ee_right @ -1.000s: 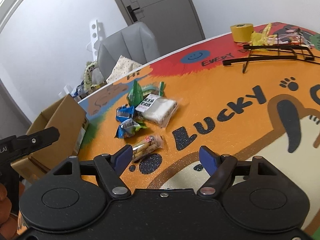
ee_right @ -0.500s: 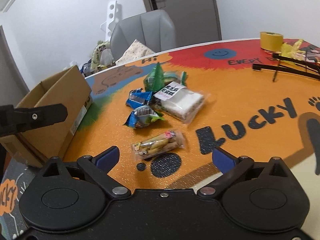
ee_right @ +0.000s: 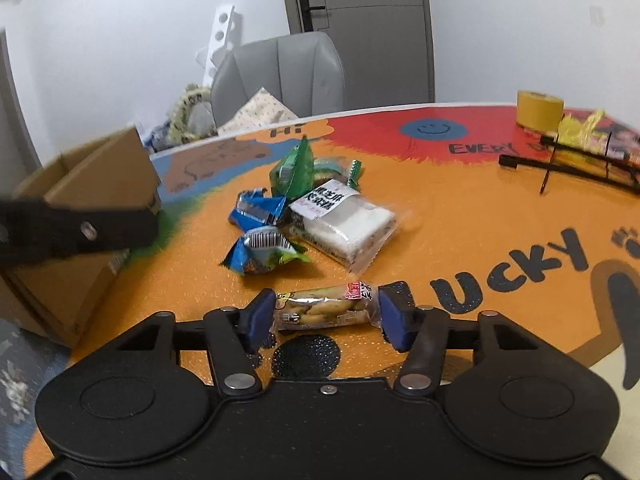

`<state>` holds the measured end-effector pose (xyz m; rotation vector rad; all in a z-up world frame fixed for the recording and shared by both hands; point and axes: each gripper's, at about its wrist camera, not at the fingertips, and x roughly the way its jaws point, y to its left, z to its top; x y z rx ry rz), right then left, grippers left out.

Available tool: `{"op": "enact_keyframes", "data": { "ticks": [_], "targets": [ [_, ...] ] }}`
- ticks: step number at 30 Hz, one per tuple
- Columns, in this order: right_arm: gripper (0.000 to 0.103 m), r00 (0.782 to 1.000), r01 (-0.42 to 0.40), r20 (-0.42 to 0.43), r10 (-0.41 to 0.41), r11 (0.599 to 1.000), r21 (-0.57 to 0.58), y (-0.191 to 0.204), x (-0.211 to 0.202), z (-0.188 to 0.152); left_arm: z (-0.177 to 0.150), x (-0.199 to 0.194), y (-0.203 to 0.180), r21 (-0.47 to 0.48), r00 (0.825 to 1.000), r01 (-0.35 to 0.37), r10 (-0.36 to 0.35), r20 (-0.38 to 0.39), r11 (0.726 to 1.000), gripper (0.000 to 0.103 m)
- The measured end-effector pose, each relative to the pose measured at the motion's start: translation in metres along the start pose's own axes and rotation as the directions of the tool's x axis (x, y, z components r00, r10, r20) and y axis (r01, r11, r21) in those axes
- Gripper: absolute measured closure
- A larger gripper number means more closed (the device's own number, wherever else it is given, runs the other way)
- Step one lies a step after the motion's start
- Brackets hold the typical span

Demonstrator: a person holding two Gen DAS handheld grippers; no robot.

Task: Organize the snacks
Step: 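Move both grippers back over the remaining snack pile, then grasp the blue wrapped candy with the left gripper while the right gripper grasps the biscuit stick packet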

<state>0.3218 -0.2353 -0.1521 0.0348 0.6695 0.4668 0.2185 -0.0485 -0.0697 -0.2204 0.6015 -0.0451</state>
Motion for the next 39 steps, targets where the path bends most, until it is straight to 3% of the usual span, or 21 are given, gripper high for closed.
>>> {"op": "enact_keyframes", "data": {
  "ticks": [2,6,11,14,18,30,34,39],
  "targets": [
    [0.051,1.000,-0.022,0.011,0.022,0.999,0.045,-0.009,-0.002,-0.001,-0.001,0.006,-0.002,0.012,1.000,-0.004,0.004,-0.011,1.000,0.065],
    [0.051,0.999,0.005,0.036,-0.009,0.994,0.109,-0.021,-0.005,-0.001,-0.002,0.021,-0.009,0.037,0.999,-0.007,0.008,-0.033,0.999,0.061],
    [0.051,0.996,-0.005,0.084,-0.013,0.977,0.212,-0.045,-0.009,-0.005,-0.003,0.036,-0.018,0.076,0.999,-0.029,0.032,-0.031,0.997,0.041],
    [0.051,0.994,-0.036,0.106,0.009,0.968,0.249,-0.052,-0.009,-0.009,-0.002,0.047,-0.020,0.087,0.998,-0.042,0.045,-0.034,0.995,0.034],
    [0.051,0.992,-0.054,0.124,0.018,0.955,0.292,-0.061,-0.013,-0.011,-0.002,0.062,-0.024,0.125,0.997,-0.049,0.055,-0.045,0.991,0.033],
    [0.051,0.993,-0.035,0.122,-0.003,0.952,0.305,-0.062,-0.014,-0.011,-0.009,0.096,-0.029,0.140,0.995,-0.056,0.067,-0.079,0.989,0.034],
    [0.051,0.993,-0.032,0.122,-0.007,0.949,0.314,-0.061,-0.017,-0.011,-0.013,0.097,-0.034,0.152,0.994,-0.048,0.062,-0.086,0.987,0.057],
    [0.051,0.991,-0.032,0.134,-0.009,0.953,0.301,-0.054,-0.024,-0.010,-0.015,0.087,-0.031,0.124,0.994,-0.018,0.031,-0.105,0.992,0.064]
  ]
}}
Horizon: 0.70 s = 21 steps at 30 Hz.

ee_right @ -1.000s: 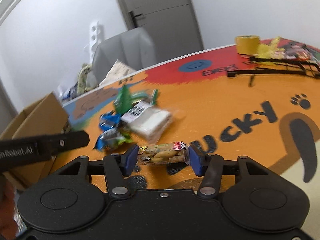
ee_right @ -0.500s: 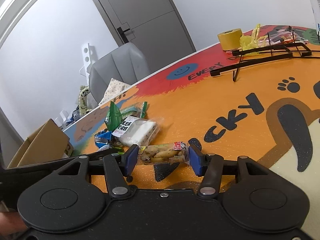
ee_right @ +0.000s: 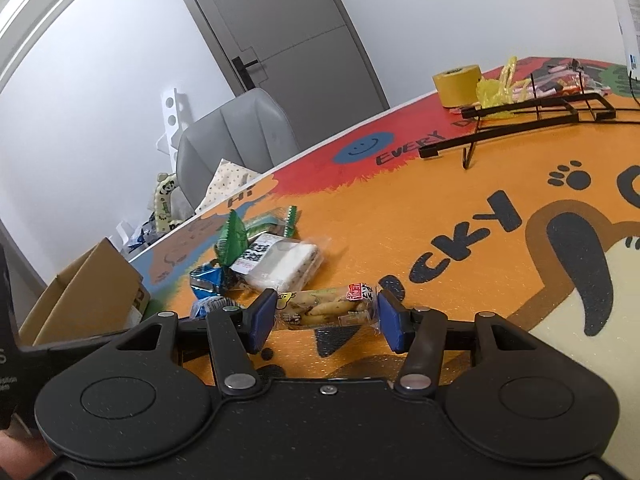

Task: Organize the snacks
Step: 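Grasp the blue wrapped candy with the left gripper while the right gripper grasps the biscuit stick packet, then carry the blue candy with the left gripper while the right gripper carries the biscuit packet to the box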

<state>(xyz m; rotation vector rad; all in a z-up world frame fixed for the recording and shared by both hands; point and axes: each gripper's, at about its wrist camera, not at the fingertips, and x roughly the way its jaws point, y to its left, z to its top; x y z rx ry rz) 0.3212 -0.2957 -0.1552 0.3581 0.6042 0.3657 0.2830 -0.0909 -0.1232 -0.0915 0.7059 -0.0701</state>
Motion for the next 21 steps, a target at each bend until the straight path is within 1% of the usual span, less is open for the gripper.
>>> {"op": "enact_keyframes", "data": {
  "ticks": [9,21],
  "targets": [
    [0.051,1.000,0.010,0.022,-0.009,1.000,-0.028,0.016,-0.014,0.000,0.002,-0.040,0.005,-0.016,0.998,0.013,-0.012,0.064,1.000,0.065],
    [0.051,0.998,-0.003,0.059,0.008,0.997,-0.071,0.048,-0.034,0.006,0.011,-0.089,0.021,-0.044,0.988,0.030,-0.022,0.155,0.999,0.065]
  ]
}}
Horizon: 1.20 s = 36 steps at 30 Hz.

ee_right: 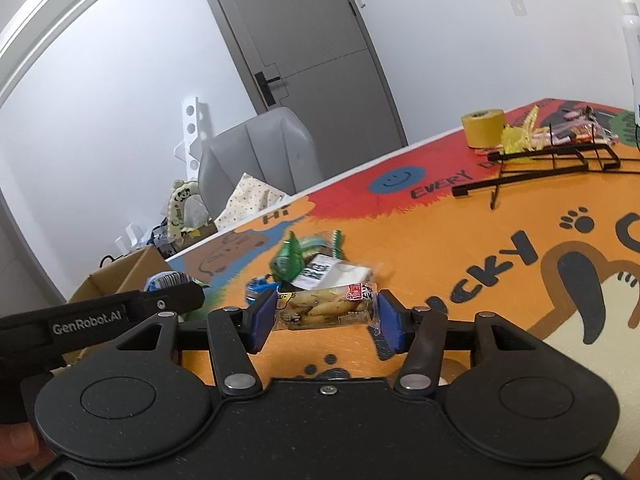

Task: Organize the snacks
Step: 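Carry the blue candy with the left gripper while the right gripper carries the biscuit packet to the box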

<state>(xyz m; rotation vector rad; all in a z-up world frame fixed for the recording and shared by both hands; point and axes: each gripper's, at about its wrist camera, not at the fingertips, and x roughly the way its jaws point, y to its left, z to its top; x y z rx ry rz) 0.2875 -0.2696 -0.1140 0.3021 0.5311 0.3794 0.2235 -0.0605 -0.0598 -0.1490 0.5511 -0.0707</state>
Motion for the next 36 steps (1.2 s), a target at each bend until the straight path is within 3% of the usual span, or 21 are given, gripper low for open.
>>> {"op": "enact_keyframes", "data": {
  "ticks": [20,36],
  "targets": [
    [0.051,0.995,-0.100,-0.006,0.100,0.990,-0.102,0.076,0.003,0.013,0.023,-0.069,0.064,-0.099,0.988,-0.070,0.083,0.132,0.993,0.065],
    [0.051,0.984,-0.180,-0.033,0.177,0.969,-0.169,0.139,0.025,0.018,0.026,-0.086,0.129,-0.210,0.970,-0.157,0.191,0.149,0.965,0.065]
  ]
}}
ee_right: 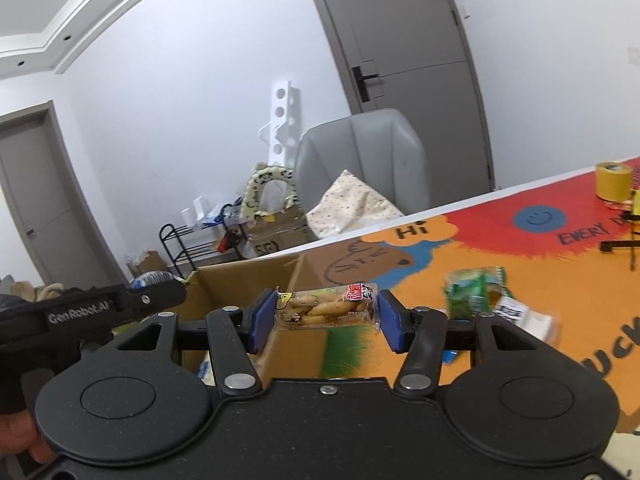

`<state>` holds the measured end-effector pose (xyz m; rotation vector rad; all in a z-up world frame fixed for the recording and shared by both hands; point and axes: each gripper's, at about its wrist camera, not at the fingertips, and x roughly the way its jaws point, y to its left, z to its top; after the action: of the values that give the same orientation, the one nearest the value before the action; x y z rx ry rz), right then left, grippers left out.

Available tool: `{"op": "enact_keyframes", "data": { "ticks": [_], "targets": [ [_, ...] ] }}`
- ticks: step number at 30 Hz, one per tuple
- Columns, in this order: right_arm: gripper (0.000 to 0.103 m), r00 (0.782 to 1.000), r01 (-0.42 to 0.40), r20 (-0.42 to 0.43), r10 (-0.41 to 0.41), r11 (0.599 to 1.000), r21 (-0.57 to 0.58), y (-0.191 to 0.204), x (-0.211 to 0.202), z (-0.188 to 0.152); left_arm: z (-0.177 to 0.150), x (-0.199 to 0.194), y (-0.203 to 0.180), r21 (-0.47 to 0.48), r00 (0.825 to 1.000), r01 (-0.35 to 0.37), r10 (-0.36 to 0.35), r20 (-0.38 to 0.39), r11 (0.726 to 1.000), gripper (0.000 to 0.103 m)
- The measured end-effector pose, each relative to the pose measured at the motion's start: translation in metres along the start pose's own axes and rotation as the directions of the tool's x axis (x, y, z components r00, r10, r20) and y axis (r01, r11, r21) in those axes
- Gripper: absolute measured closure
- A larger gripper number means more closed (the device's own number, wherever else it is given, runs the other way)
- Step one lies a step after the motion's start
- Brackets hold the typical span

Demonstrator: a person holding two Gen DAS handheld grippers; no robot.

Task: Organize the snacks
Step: 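Carry the blue candy with the left gripper while the right gripper carries the biscuit packet to the box, then open both grippers to drop the blue candy and biscuit packet into the box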

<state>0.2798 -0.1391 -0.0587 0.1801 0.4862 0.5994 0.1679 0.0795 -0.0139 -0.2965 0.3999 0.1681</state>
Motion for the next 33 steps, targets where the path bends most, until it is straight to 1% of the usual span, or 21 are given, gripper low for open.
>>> {"op": "enact_keyframes", "data": {
  "ticks": [6,11,16,23,25,27,29,31,33],
  "targets": [
    [0.051,1.000,-0.023,-0.018,0.023,0.999,-0.029,0.020,0.016,0.004,0.000,0.007,0.025,-0.042,1.000,-0.025,0.024,-0.009,0.999,0.064],
    [0.051,0.999,-0.035,-0.028,0.033,0.998,-0.046,0.033,0.032,0.011,0.005,0.017,0.040,-0.069,0.999,-0.032,0.031,-0.017,0.997,0.064],
    [0.051,0.998,-0.040,-0.048,0.037,0.998,-0.055,0.043,0.050,0.015,0.012,0.032,0.049,-0.074,0.999,-0.041,0.039,-0.025,0.996,0.064],
    [0.051,0.997,-0.040,-0.074,0.035,0.997,-0.061,0.051,0.073,0.019,0.018,0.054,0.064,-0.108,0.998,-0.045,0.039,-0.054,0.993,0.063],
    [0.051,0.996,-0.040,-0.078,0.035,0.997,-0.065,0.053,0.077,0.020,0.020,0.058,0.067,-0.120,0.997,-0.044,0.036,-0.067,0.992,0.060],
    [0.051,0.996,-0.039,-0.082,0.034,0.997,-0.067,0.055,0.078,0.019,0.020,0.059,0.072,-0.146,0.998,-0.039,0.030,-0.063,0.988,0.056],
    [0.051,0.996,-0.036,-0.087,0.031,0.997,-0.066,0.057,0.079,0.019,0.021,0.056,0.078,-0.166,0.998,-0.033,0.024,-0.058,0.986,0.049],
    [0.051,0.995,-0.037,-0.091,0.031,0.997,-0.068,0.058,0.081,0.019,0.022,0.052,0.080,-0.173,0.998,-0.038,0.030,-0.050,0.984,0.045],
    [0.051,0.995,-0.037,-0.095,0.030,0.997,-0.067,0.061,0.082,0.020,0.022,0.045,0.082,-0.181,0.999,-0.041,0.035,-0.036,0.983,0.043]
  ]
}}
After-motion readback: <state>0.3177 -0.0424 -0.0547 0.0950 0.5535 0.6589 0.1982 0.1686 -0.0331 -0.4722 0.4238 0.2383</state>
